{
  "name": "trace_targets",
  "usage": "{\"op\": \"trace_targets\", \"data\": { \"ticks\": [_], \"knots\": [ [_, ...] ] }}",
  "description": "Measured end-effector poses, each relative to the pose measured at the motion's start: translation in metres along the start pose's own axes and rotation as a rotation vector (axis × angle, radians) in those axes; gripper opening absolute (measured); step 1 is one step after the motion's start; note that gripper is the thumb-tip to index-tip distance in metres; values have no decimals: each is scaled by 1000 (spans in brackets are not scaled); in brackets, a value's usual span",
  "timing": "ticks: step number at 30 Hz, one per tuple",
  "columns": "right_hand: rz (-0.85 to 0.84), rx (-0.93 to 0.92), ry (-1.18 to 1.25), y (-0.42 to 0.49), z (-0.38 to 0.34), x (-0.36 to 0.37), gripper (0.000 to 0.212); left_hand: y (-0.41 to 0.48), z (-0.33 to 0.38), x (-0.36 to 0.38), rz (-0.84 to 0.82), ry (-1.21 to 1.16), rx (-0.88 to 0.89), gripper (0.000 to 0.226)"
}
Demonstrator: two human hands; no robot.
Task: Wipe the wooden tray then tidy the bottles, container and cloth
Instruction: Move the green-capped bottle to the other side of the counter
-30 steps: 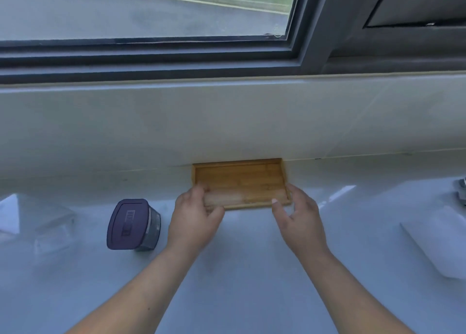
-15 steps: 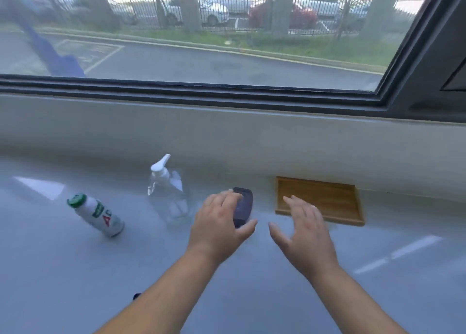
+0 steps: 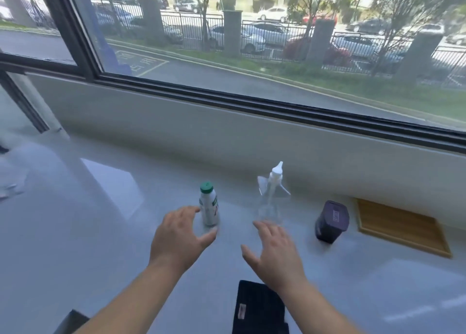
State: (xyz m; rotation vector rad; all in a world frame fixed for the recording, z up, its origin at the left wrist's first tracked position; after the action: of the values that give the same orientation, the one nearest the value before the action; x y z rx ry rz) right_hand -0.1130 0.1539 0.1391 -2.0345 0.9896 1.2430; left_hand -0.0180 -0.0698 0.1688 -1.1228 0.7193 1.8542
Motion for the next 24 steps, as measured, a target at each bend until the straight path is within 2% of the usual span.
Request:
{"op": "trace_targets", "data": {
  "ticks": [4, 9, 16, 20, 24],
  "knots": [
    [-64, 39, -15, 15, -27, 35, 81, 17, -43, -3, -74, -2, -120, 86],
    [-113, 95, 34, 49, -30, 65, 79, 46, -54, 19, -135, -21, -164, 95],
    [-155, 288, 501, 121, -18, 102, 75, 110, -46, 59, -228, -129, -237, 98],
    [-283, 506, 965, 157, -14, 125, 60, 136, -42, 82, -265, -355, -295, 74],
    [-346, 595, 1185, 175, -16, 139, 33, 145, -45, 92, -273, -373, -303, 50]
  ]
}}
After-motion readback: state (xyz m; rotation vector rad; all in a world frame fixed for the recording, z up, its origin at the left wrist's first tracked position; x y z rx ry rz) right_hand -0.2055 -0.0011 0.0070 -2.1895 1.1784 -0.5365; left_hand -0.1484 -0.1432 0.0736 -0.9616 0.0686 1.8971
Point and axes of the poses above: each hand's wrist, its own y-axis towards the middle knuckle, its own x-axis out of the palm, z = x × y, the point moved 4 cm from there along y, towards the middle knuckle, and after that the axes turned 6 degrees about -z, right-handed, at the moved point
